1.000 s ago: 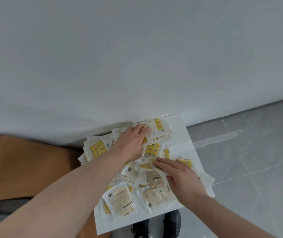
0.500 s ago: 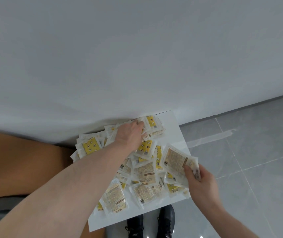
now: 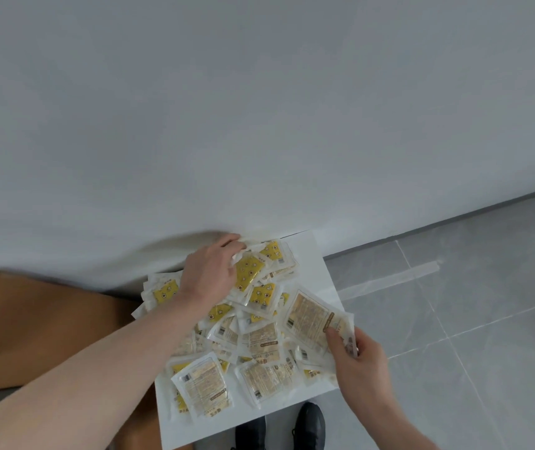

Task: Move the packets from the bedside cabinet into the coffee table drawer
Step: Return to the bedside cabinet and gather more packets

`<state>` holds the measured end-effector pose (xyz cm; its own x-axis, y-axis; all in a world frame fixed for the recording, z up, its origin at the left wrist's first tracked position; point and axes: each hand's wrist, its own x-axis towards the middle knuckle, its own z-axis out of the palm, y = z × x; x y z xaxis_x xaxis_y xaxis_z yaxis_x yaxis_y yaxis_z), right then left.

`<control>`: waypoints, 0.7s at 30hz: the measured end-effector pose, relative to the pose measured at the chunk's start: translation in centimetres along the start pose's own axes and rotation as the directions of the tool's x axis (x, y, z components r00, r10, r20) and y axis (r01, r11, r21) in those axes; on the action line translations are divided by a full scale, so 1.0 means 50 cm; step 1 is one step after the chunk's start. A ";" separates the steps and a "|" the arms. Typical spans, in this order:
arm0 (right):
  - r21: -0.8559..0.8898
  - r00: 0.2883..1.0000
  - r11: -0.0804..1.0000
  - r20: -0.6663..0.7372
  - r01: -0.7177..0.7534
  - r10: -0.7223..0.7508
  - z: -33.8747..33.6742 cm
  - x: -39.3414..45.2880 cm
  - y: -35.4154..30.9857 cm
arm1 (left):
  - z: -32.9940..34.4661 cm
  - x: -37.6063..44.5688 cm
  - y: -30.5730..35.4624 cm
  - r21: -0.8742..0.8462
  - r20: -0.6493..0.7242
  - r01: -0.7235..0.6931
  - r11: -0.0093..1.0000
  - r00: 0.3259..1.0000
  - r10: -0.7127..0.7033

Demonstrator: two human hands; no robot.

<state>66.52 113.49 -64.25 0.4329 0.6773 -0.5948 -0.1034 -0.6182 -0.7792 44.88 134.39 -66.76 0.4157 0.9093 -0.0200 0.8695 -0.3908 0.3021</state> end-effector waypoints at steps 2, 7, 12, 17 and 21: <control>0.003 1.000 1.000 0.004 -0.013 0.013 -0.013 -0.018 -0.017 | -0.031 -0.030 0.006 -0.057 -0.039 0.066 0.996 0.997 -0.069; -0.011 0.999 0.999 -0.002 -0.041 0.041 -0.057 -0.102 -0.079 | -0.145 -0.128 0.076 -0.271 -0.080 0.216 0.938 0.966 -0.245; -0.073 0.996 0.994 0.015 -0.086 0.087 -0.130 -0.231 -0.143 | -0.275 -0.247 0.175 -0.334 0.054 0.386 0.860 0.918 -0.392; -0.131 0.998 0.989 -0.012 -0.066 0.065 -0.213 -0.365 -0.217 | -0.413 -0.306 0.273 -0.342 0.124 0.397 0.851 0.917 -0.378; -0.112 0.998 0.993 -0.061 -0.041 0.034 -0.249 -0.450 -0.264 | -0.491 -0.308 0.346 -0.376 0.143 0.284 0.882 0.958 -0.248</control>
<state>69.31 101.45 -38.10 0.4826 0.6303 -0.6081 -0.0200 -0.6862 -0.7271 46.96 117.13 -37.84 0.2206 0.9479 -0.2300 0.7845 -0.0323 0.6193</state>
